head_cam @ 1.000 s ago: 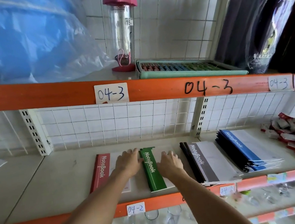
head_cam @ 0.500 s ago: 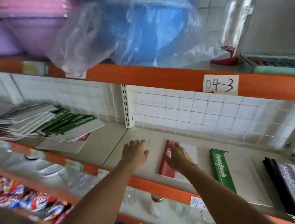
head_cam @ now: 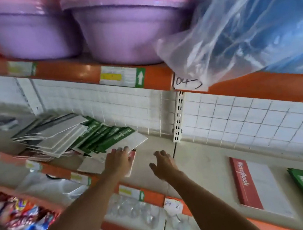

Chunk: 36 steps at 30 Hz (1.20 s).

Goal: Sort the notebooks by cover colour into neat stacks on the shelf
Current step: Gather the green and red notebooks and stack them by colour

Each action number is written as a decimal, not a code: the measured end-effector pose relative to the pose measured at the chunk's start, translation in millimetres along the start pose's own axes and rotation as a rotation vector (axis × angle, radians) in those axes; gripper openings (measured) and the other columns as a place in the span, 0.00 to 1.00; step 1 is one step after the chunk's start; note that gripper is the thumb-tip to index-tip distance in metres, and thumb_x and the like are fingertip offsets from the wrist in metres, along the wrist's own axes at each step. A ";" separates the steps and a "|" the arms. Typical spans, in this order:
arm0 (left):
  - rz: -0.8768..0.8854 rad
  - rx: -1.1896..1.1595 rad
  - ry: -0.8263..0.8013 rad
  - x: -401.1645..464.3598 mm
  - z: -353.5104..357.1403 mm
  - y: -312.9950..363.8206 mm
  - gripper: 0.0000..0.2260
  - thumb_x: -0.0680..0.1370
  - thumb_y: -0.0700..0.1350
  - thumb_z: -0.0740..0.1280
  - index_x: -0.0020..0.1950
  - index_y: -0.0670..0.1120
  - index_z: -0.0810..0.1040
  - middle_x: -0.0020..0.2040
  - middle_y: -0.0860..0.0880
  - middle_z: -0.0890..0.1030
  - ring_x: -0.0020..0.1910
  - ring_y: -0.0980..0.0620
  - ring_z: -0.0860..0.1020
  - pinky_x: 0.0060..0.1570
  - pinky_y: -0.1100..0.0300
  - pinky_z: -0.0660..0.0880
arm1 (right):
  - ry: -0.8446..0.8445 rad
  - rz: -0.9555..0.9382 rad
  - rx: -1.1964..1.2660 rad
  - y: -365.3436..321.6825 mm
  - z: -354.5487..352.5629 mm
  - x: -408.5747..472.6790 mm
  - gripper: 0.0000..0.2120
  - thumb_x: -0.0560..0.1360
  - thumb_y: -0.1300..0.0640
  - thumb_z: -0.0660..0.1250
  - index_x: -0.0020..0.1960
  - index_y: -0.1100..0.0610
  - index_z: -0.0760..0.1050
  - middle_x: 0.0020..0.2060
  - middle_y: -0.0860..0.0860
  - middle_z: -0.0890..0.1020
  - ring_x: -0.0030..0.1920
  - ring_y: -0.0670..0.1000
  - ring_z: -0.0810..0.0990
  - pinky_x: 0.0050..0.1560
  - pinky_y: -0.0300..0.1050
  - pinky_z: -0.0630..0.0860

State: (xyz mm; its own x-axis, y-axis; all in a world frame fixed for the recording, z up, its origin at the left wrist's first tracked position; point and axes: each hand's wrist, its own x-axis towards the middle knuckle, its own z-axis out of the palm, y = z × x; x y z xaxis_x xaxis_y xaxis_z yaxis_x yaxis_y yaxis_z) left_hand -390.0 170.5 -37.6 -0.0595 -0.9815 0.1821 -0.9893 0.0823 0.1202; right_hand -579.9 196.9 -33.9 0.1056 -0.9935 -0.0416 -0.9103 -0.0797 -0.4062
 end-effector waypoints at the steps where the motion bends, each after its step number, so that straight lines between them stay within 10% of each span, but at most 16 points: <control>1: -0.001 -0.010 -0.013 4.7 1.8 -18.5 0.18 0.80 0.54 0.61 0.66 0.47 0.73 0.59 0.44 0.80 0.59 0.42 0.77 0.57 0.50 0.73 | 0.001 -0.008 0.005 -18.3 8.5 8.3 0.23 0.80 0.48 0.63 0.71 0.58 0.67 0.67 0.57 0.72 0.67 0.60 0.71 0.67 0.49 0.66; 10: 0.050 -0.081 -0.046 35.0 7.3 -103.5 0.23 0.82 0.51 0.61 0.75 0.46 0.65 0.72 0.46 0.71 0.70 0.45 0.68 0.67 0.50 0.68 | -0.115 -0.158 -0.143 -111.1 71.0 53.9 0.26 0.83 0.44 0.54 0.79 0.50 0.56 0.79 0.49 0.58 0.79 0.53 0.51 0.76 0.52 0.51; 16: 0.025 -0.038 -0.080 41.4 23.7 -102.5 0.27 0.84 0.59 0.47 0.80 0.48 0.56 0.81 0.44 0.54 0.79 0.40 0.51 0.77 0.42 0.49 | 0.173 0.061 -0.204 -76.3 76.5 40.0 0.20 0.82 0.41 0.53 0.63 0.50 0.75 0.62 0.56 0.73 0.64 0.61 0.71 0.65 0.55 0.67; 23: 0.128 0.012 0.094 34.4 49.3 -64.6 0.17 0.81 0.58 0.57 0.62 0.52 0.77 0.65 0.43 0.77 0.63 0.40 0.72 0.62 0.40 0.67 | 0.389 0.280 -0.123 -44.9 83.9 26.4 0.23 0.78 0.42 0.59 0.59 0.61 0.74 0.56 0.58 0.75 0.58 0.61 0.72 0.59 0.59 0.73; 30: -0.029 0.035 0.133 37.0 63.1 -64.9 0.26 0.78 0.63 0.61 0.68 0.46 0.72 0.67 0.31 0.73 0.66 0.33 0.70 0.63 0.42 0.65 | 0.353 0.435 -0.154 -45.2 80.2 25.7 0.31 0.76 0.34 0.60 0.65 0.59 0.69 0.62 0.58 0.73 0.61 0.61 0.68 0.64 0.56 0.64; 36: 0.020 0.093 0.320 34.9 61.1 -56.7 0.23 0.79 0.48 0.65 0.72 0.39 0.68 0.54 0.36 0.77 0.51 0.39 0.73 0.51 0.47 0.68 | 0.442 0.442 0.024 -42.6 80.7 23.8 0.32 0.72 0.40 0.71 0.65 0.62 0.71 0.58 0.62 0.76 0.57 0.64 0.72 0.61 0.57 0.67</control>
State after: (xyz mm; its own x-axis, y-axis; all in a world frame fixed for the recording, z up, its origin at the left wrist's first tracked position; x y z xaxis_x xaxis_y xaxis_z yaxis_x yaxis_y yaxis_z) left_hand -344.1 121.0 -97.6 -0.0492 -0.8745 0.4825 -0.9972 0.0706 0.0265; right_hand -506.3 183.1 -91.2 -0.4591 -0.8721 0.1694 -0.8205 0.3431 -0.4573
